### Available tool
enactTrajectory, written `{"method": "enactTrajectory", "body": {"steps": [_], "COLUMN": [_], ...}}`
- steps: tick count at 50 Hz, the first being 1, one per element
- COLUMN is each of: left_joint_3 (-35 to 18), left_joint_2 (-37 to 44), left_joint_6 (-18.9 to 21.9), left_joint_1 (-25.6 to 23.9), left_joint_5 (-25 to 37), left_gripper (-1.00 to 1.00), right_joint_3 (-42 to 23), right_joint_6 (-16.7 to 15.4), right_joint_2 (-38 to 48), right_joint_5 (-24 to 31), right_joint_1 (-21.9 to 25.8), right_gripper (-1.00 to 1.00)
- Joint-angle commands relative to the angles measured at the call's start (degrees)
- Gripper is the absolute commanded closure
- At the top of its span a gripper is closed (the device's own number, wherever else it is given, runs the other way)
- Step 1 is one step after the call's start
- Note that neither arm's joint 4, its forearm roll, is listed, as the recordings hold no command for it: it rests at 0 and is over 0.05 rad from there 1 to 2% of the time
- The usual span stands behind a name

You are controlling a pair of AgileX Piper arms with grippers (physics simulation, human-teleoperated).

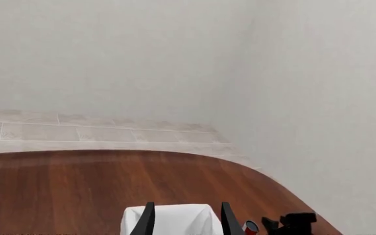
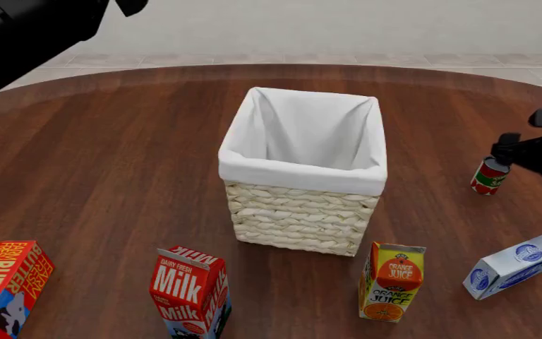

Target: Pick up the alphabet soup and the tomato sauce, and put them in the basket.

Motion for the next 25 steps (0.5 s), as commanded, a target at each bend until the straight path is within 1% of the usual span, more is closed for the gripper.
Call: {"method": "enactTrajectory", "body": {"steps": [1, 13, 25], "left_joint_3": [0.12, 0.12, 0.12], "left_joint_2": [0.24, 0.44, 0.50], "left_joint_6": [0.07, -0.01, 0.11], "left_joint_1": [0.13, 0.19, 0.22], "left_joint_5": [-0.02, -0.18, -0.03], "left_gripper": [-1.00, -1.00, -1.00], "right_joint_3": [-1.32, -2.56, -3.41], "right_joint_6": [0.41, 0.37, 0.45], "right_joint_2": [4.16, 6.39, 9.41], "right_joint_5": [-0.92, -0.67, -1.53], "right_joint_1": [0.20, 0.61, 0.53], "right_gripper": [-1.00, -1.00, -1.00]}}
